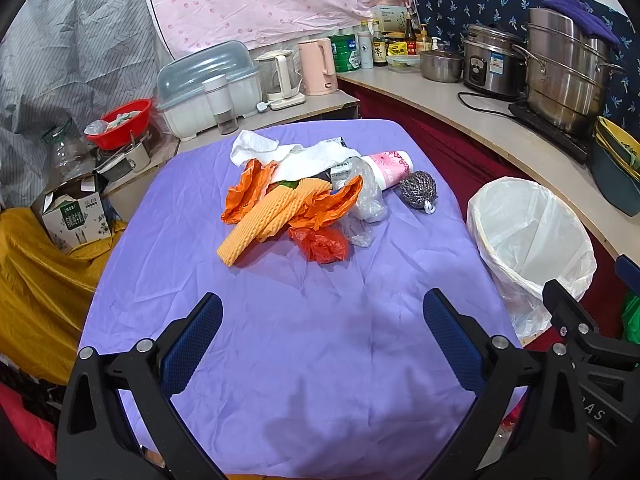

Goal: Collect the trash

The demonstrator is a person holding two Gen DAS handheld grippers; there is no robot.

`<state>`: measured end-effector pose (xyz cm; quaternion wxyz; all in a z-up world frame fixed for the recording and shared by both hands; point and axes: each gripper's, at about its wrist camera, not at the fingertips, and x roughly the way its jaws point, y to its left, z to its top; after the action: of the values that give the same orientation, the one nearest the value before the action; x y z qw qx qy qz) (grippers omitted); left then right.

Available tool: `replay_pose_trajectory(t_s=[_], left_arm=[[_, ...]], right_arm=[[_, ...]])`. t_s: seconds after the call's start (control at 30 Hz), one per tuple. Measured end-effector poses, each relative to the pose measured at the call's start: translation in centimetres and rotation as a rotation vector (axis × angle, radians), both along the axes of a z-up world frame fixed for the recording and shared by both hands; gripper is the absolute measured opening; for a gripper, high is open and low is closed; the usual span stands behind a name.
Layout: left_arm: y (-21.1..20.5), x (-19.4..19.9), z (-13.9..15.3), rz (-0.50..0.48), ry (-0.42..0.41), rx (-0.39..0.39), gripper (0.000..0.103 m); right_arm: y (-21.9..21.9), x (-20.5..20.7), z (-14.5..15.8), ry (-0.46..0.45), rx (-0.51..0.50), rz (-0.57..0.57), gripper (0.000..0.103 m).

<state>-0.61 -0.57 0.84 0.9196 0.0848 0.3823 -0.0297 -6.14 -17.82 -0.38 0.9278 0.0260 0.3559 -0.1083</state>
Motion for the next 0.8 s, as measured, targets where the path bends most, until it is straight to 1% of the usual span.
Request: replay_pose_trajectory(t_s=[0.8], left_arm=[[-0.28, 0.24, 0.24, 0.001, -0.001, 0.0, 0.096]], right_arm=[[-0.05, 0.02, -0.11, 0.002, 0.002, 0.0, 0.096]])
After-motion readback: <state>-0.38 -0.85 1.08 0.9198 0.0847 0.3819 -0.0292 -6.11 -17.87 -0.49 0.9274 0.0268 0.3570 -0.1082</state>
